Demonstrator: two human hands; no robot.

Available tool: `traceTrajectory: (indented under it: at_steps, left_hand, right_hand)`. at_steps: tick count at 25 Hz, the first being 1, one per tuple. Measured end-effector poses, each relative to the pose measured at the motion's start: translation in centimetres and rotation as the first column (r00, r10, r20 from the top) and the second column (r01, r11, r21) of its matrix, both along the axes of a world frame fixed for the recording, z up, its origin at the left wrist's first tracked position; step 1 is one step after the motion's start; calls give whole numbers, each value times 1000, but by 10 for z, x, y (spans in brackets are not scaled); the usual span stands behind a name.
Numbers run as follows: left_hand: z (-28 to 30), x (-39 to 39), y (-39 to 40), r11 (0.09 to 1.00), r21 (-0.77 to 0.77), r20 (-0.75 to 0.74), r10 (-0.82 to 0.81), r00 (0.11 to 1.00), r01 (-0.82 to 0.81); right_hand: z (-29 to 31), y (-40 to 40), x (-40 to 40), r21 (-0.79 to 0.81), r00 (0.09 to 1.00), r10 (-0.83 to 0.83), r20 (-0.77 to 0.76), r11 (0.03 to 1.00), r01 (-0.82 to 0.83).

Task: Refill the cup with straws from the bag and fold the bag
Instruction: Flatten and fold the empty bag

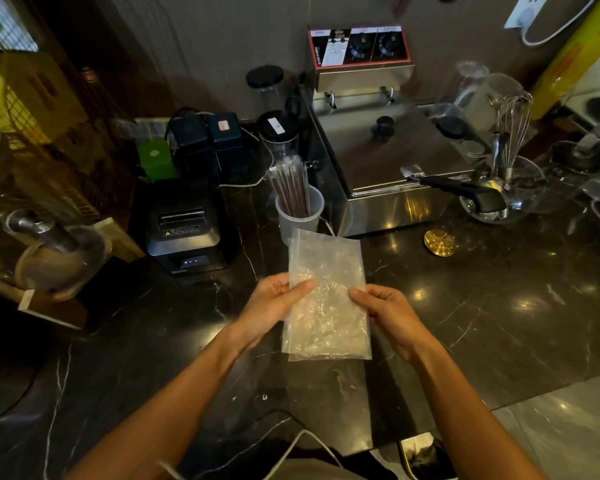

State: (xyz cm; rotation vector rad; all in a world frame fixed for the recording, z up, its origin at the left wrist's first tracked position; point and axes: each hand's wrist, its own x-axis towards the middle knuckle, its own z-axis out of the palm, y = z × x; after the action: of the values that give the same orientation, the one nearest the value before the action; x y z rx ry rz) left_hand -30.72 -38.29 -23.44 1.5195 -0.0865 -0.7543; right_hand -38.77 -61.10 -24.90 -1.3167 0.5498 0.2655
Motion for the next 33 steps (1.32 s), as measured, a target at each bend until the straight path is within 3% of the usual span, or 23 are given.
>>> traceTrajectory:
  at_steps: [5,10,15,17,21,24,27,31,33]
  left_hand:
    - [2,1,5,1000,-15,26,-22,999,22]
    - [-1,1,13,999,-16,50,-34,998,34]
    - [2,-2,17,979,-192,-122,-98,988,73]
    - [2,-1,19,974,-209,-127,-118,985,90]
    - [3,-2,13,986,-137,-70,-104,992,94]
    - [3,-2,11,993,-44,56,-111,992,114]
    - [3,2,8,990,37,182,-138,974,133]
    - [5,1,-2,984,74,286,-176,942,161]
    - [0,-1,-9,990,22,282,-141,949,141]
  right_hand:
    - [4,2,0,12,999,34,-6,999,-34]
    - [3,3,-1,119,997,-70,37,991,66]
    - [7,1,-2,237,988,-145,50,963,129]
    - [5,-1,-4,269,987,-150,51,954,131]
    - [6,-2,-8,228,990,-125,58,968,109]
    - [5,-8,-11,127,993,-95,63,988,87]
    - [7,-17,-16,176,994,-100,36,980,92]
    - [10,-25,-25,129,984,176,-29,977,-171]
    - [8,-30,-30,88,985,165,-50,983,-161]
